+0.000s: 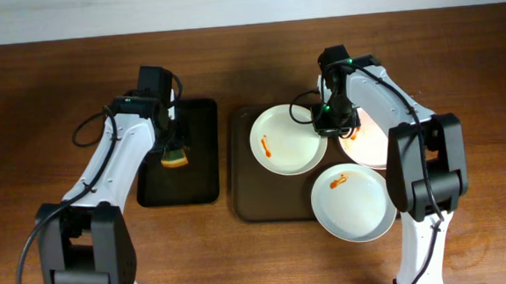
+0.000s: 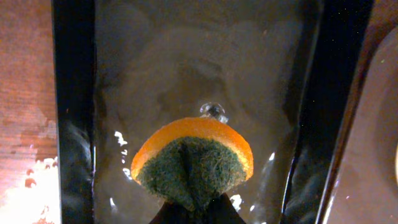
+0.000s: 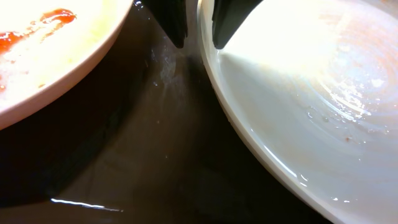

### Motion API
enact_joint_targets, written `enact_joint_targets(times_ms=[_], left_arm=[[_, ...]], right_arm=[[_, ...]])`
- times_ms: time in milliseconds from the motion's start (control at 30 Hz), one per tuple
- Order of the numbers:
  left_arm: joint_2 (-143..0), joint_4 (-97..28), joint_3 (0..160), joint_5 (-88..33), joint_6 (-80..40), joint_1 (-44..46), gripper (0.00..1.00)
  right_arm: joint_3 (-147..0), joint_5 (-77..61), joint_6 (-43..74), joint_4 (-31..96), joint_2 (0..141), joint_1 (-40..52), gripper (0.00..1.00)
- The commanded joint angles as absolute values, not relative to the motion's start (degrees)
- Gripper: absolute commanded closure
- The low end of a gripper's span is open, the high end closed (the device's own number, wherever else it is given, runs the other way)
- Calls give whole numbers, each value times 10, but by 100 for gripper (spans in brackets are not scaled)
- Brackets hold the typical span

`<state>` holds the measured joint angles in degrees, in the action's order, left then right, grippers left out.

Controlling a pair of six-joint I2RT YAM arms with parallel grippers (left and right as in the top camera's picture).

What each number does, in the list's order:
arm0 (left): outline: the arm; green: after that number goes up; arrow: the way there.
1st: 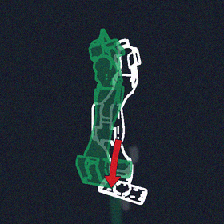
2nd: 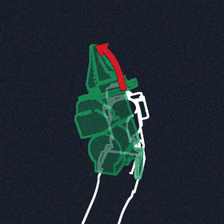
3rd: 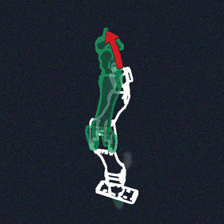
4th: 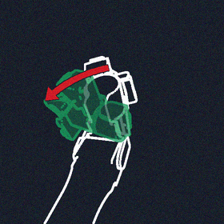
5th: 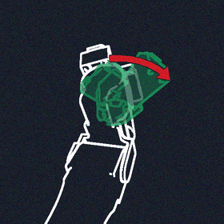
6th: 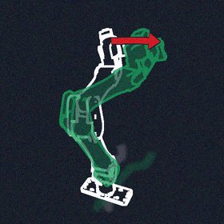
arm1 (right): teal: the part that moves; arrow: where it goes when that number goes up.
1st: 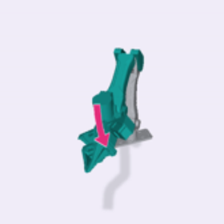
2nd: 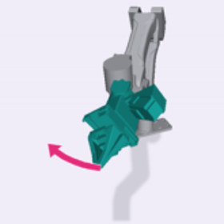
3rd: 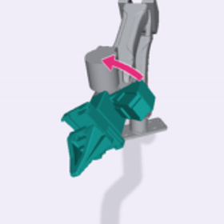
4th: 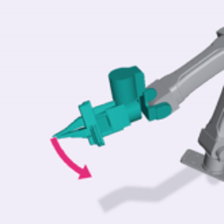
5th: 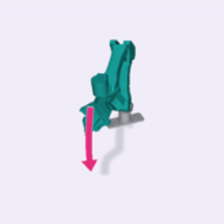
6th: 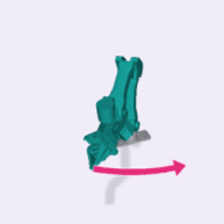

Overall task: Clean dirty plates on tray and stack at the side
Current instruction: 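Carry the sponge to the white plate and scrub its sauce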

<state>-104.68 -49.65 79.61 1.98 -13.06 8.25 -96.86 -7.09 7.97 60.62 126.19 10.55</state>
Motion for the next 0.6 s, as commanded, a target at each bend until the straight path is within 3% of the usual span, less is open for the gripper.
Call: enact_joint_targets(times_ms=[0, 133, 200, 367, 433, 567], left_arm=[[-1040, -473, 805, 13, -116, 85, 100], [-1036, -466, 805, -1, -95, 91, 100], [-1040, -443, 805, 87, -97, 102, 100], [-1039, -393, 805, -73, -93, 103, 100], [-1039, -329, 805, -219, -93, 107, 100], [-1046, -312, 828, -195, -93, 158, 100]], right_arm=[[-978, -64, 77, 606, 1270, 109, 96], [-978, -64, 77, 607, 1270, 109, 96], [-978, -64, 77, 606, 1270, 109, 96], [-978, -64, 77, 606, 1270, 109, 96], [-978, -64, 77, 606, 1270, 109, 96], [-978, -64, 77, 606, 1270, 109, 96]])
